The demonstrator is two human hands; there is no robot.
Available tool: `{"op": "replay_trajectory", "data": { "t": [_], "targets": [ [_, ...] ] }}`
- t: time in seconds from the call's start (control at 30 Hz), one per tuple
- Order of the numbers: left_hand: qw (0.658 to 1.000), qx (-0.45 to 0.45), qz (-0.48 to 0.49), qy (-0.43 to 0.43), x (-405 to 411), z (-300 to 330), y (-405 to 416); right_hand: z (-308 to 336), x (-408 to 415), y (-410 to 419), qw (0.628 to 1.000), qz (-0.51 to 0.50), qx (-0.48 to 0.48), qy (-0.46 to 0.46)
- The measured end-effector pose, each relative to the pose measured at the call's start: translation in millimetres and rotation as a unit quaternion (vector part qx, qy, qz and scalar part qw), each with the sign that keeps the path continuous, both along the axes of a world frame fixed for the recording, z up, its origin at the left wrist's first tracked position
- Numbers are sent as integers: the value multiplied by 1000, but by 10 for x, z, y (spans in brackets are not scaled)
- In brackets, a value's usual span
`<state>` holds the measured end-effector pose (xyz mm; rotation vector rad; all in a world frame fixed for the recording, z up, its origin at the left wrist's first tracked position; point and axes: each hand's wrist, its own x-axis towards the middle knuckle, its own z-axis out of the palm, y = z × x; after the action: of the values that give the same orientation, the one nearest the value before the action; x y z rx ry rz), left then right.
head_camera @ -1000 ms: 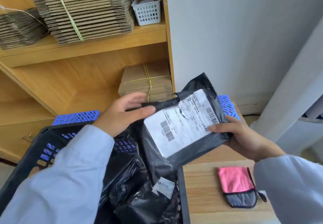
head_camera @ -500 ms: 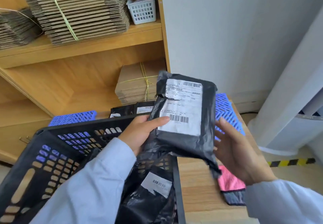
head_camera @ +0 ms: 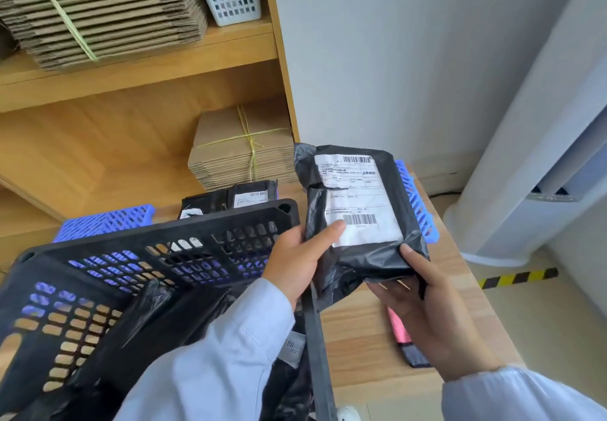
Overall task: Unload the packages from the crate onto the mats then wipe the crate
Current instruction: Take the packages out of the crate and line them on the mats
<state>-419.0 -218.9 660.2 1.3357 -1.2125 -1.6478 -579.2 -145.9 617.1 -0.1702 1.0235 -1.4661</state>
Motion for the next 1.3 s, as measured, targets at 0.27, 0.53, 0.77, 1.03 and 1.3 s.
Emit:
{"op": "replay_trajectory", "data": {
  "t": [0.27,0.53,0.77,1.03,1.3],
  "targets": [
    [949,-147,223,-170,229,-283,-132,-448,-988,-542,995,-85,50,6],
    [984,102,116,-85,110,-574,10,-1216,-1660,-1185,980,-68,174,67],
    [984,80,145,-67,68,-493,-39,-1494,-1685,-1700,975,-19,175,133],
    [986,79,128,-70,69,-486,-67,-1739,-1745,-1818,919,86,266,279],
    [986,93,105,-87,127,-480,-60,-1662,-1658,-1735,816,55,326,474]
  ]
}}
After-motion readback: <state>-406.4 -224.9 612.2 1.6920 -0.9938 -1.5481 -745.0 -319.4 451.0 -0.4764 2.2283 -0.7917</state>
